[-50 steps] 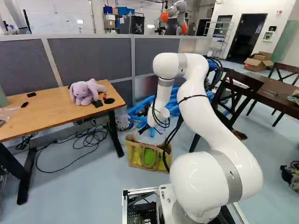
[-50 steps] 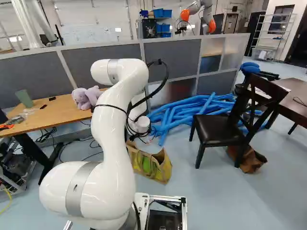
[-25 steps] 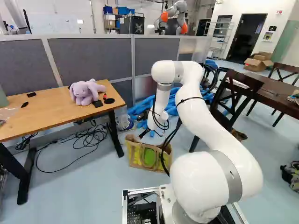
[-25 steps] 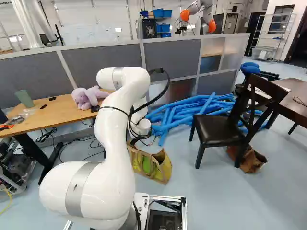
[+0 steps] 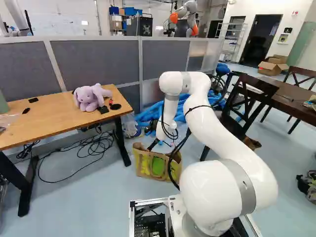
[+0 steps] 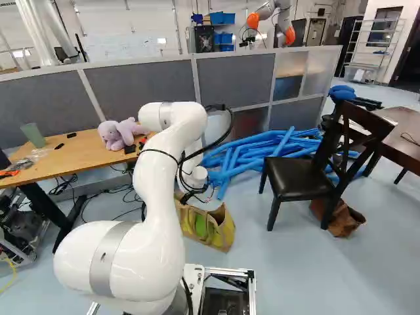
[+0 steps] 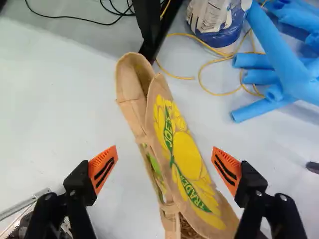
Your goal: Pick up the bag on the ground and place it on the table
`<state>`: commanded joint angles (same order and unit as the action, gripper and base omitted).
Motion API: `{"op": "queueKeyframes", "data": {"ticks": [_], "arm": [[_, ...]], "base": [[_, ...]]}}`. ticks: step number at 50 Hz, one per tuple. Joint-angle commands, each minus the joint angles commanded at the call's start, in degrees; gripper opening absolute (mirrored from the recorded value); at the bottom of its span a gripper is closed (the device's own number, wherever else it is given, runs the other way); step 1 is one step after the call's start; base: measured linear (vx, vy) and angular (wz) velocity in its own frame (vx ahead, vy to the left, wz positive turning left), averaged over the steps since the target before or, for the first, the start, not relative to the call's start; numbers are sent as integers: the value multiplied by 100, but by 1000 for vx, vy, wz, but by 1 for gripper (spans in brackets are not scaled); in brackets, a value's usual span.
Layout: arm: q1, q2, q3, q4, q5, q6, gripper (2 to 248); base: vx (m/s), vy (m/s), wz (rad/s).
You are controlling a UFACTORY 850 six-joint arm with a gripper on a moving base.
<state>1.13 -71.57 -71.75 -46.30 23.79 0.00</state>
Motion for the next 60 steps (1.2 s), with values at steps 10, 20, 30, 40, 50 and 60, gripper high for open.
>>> {"op": "queueKeyframes", "data": {"ticks": [10, 20, 30, 40, 50, 60], "arm": [[0, -213, -177, -187, -51, -12, 247], [-1, -426, -357, -359, -85, -443, 247], [-1, -640, -541, -434, -92, -1027, 247], [-2, -856, -732, -442, -93, -1631, 247], [-2, -1070, -925, -443, -93, -2231, 247], [-3, -1287, -1125, -443, -100, -2650, 247]], "base": [[0, 0, 0], [0, 0, 0], [0, 0, 0], [0, 0, 0], [0, 0, 0], [0, 0, 0]]}}
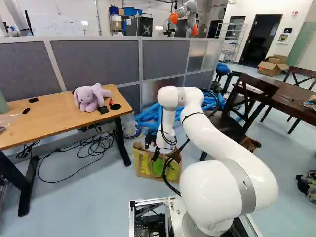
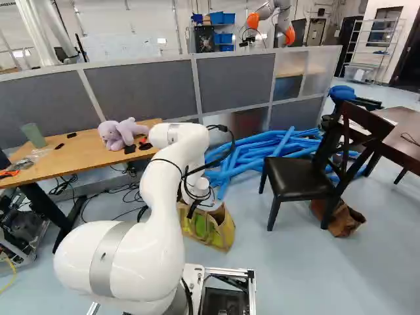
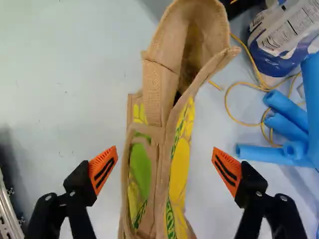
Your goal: Pick up the bag on the ground and place it on the table
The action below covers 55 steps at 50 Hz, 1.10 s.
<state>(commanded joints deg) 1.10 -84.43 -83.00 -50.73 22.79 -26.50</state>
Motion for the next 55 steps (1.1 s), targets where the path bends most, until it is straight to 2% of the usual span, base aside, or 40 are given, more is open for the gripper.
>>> {"op": "queueKeyframes", "data": {"ticks": [37, 55], "arm": [[-2, -808, -783, 0, -169, -62, 247], [-2, -877, -852, 0, -169, -62, 247]], "base": [[0, 0, 0], [0, 0, 0]]}}
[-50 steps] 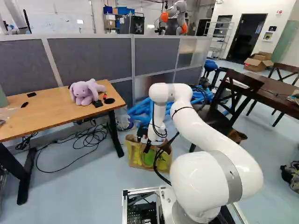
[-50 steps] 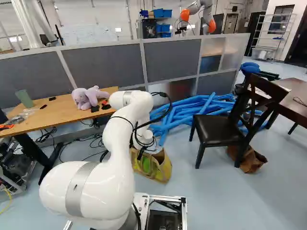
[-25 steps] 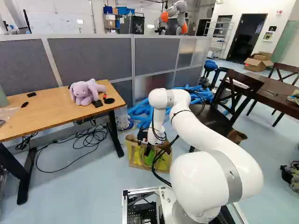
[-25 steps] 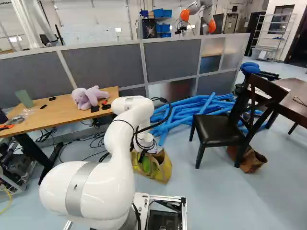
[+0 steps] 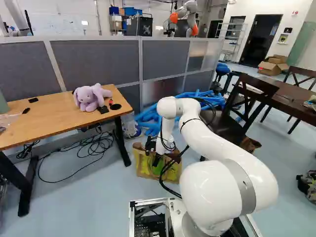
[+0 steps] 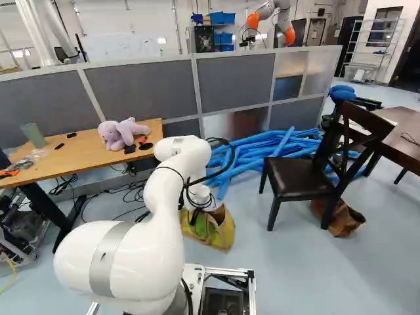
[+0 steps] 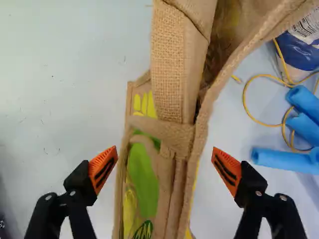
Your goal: Pick up the bag on the ground and place it on the table
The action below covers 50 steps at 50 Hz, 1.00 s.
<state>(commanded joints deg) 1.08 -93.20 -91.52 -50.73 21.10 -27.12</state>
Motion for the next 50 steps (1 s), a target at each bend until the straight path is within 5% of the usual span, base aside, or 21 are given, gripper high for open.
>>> {"op": "queueKeyframes", "data": {"ticks": [2, 3, 8, 9, 13, 14, 18, 19, 23, 24, 29, 30, 50], "arm": [[0, 0, 0, 0, 0, 0, 247], [0, 0, 0, 0, 0, 0, 219], [0, 0, 0, 0, 0, 0, 219], [0, 0, 0, 0, 0, 0, 180], [0, 0, 0, 0, 0, 0, 180], [0, 0, 0, 0, 0, 0, 142], [0, 0, 0, 0, 0, 0, 142], [0, 0, 0, 0, 0, 0, 103], [0, 0, 0, 0, 0, 0, 103], [0, 0, 0, 0, 0, 0, 66], [0, 0, 0, 0, 0, 0, 66], [0, 0, 0, 0, 0, 0, 32], [0, 86, 87, 0, 0, 0, 23]], "base": [[0, 0, 0], [0, 0, 0], [0, 0, 0], [0, 0, 0], [0, 0, 0], [0, 0, 0], [0, 0, 0], [0, 0, 0], [0, 0, 0], [0, 0, 0], [0, 0, 0], [0, 0, 0], [0, 0, 0]]}}
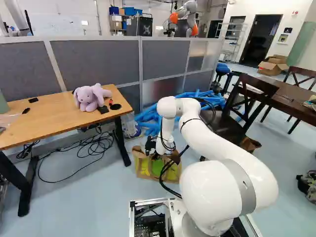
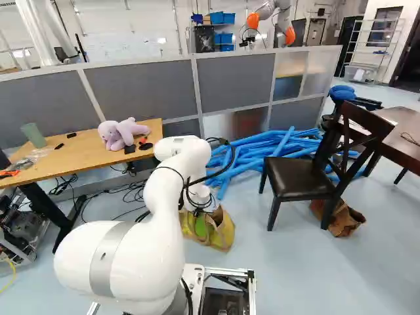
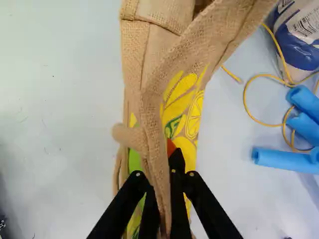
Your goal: Pick up the bag on the ground and place it on the table
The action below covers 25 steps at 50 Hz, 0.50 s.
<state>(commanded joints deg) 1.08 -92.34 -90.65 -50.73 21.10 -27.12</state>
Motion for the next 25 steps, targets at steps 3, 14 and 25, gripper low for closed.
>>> {"op": "queueKeyframes", "data": {"ticks": [3, 14, 25], "arm": [[0, 58, 58, 0, 0, 0, 23], [1, 294, 292, 20, -53, 0, 23], [1, 535, 525, 34, -173, 0, 23]], "base": [[0, 0, 0], [0, 0, 0], [0, 0, 0]]}}
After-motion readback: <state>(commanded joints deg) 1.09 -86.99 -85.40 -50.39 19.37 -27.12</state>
